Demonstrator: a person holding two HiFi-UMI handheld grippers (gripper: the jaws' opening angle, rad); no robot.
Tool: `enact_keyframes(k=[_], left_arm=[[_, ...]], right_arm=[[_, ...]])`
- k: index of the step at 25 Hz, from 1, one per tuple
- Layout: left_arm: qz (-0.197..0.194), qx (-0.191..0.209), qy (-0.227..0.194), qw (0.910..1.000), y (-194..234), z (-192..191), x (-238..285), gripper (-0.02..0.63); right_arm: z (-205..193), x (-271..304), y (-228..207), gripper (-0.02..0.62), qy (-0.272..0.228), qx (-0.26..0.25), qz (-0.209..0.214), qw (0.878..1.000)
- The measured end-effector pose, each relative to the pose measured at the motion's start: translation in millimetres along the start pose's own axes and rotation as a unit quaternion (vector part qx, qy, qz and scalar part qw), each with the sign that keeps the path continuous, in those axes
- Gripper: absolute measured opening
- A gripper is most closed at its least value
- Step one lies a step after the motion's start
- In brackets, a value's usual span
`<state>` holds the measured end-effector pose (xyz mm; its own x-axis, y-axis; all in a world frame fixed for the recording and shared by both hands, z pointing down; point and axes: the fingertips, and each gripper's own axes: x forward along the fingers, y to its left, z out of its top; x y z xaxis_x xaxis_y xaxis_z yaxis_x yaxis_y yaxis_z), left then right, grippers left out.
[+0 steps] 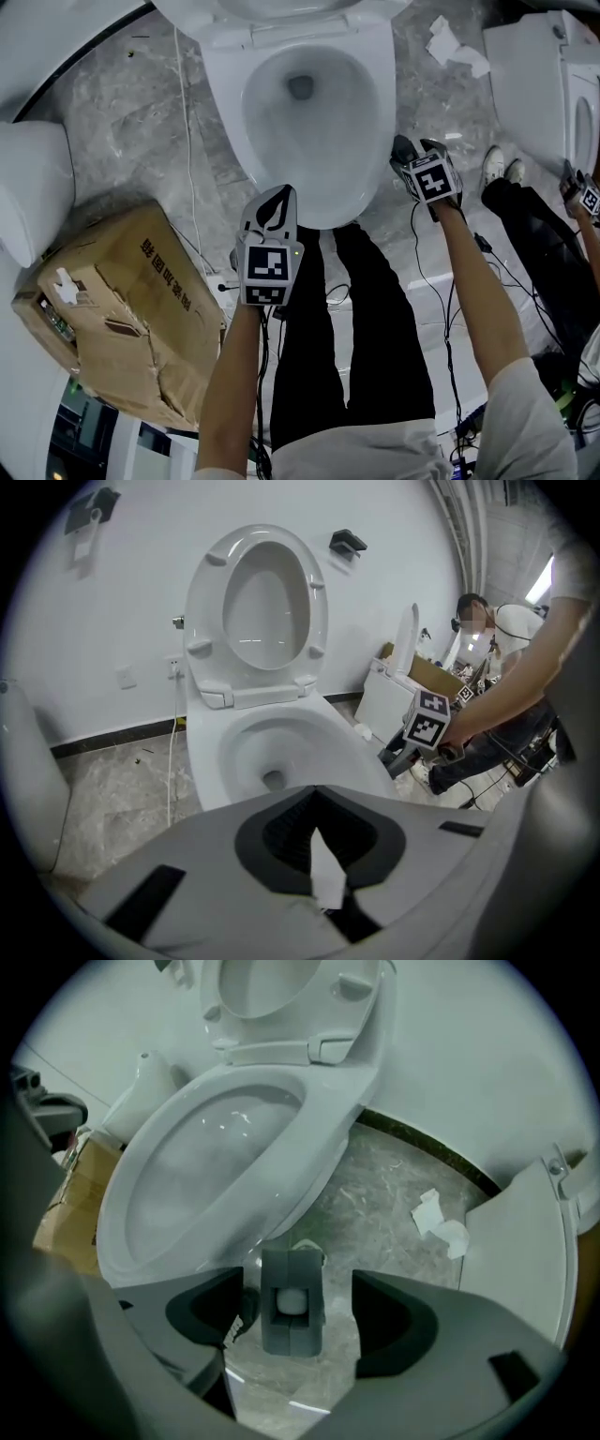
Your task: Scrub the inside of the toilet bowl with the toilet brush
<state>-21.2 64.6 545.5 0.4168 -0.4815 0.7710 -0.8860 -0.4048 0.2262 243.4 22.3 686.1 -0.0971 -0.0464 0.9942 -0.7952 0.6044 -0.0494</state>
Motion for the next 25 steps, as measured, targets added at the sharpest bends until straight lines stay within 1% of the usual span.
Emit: enact_keyframes(k=[1,2,3,5,7,9,11,15,18,20,22,25], left_arm=[[0.001,-0.001,-0.002,1.0000,0.8,1.5,0.0,0.021],[0.002,-0.002,-0.005,1.0000,1.0,2.2,-0.2,0.021],[0.003,-0.003,-0.007,1.0000,0.6,2.1,-0.7,0.021],[0.005,-0.012,-0.012,0.9999,-1.5,0.9,-1.1,0.021],[0.007,-0.023,-0.017,0.9996,-3.3,0.4,0.5,0.021],[0.008,-0.033,-0.022,0.9992,-5.0,-1.6,0.3,0.021],[0.008,-0.039,-0.023,0.9990,-6.5,-6.6,-2.4,0.021],[0.010,-0.036,-0.011,0.9992,-3.7,-17.9,-7.3,0.021],[0.017,-0.039,-0.005,0.9991,6.3,-10.4,-17.0,0.021],[0.026,-0.046,-0.013,0.9985,10.3,6.1,-30.6,0.021],[0.039,-0.052,-0.025,0.9976,9.2,26.8,-49.8,0.021],[0.058,-0.063,-0.040,0.9955,-2.8,57.9,-81.5,0.021]], right_arm=[[-0.8,5.4,0.9,0.387,0.009,-0.007,-0.001,1.000],[-0.6,10.1,0.8,0.365,0.014,-0.007,-0.005,1.000],[0.0,14.5,-0.4,0.302,0.016,-0.002,-0.012,1.000],[0.9,24.1,-5.1,0.243,0.017,0.007,-0.027,0.999],[1.3,35.0,-8.7,0.227,0.024,0.009,-0.036,0.999],[-0.4,46.2,-8.8,0.183,0.035,0.008,-0.042,0.998],[-3.4,55.4,-7.2,0.175,0.047,0.002,-0.049,0.998],[-6.3,55.0,-5.2,0.175,0.048,-0.007,-0.057,0.997],[-3.2,32.9,-3.2,0.175,0.043,-0.001,-0.061,0.997],[2.0,3.7,-4.2,0.175,0.032,0.004,-0.063,0.997],[4.7,-36.8,-4.6,0.175,0.015,0.019,-0.064,0.998],[-3.9,-112.6,-3.7,0.175,-0.008,0.042,-0.070,0.997]])
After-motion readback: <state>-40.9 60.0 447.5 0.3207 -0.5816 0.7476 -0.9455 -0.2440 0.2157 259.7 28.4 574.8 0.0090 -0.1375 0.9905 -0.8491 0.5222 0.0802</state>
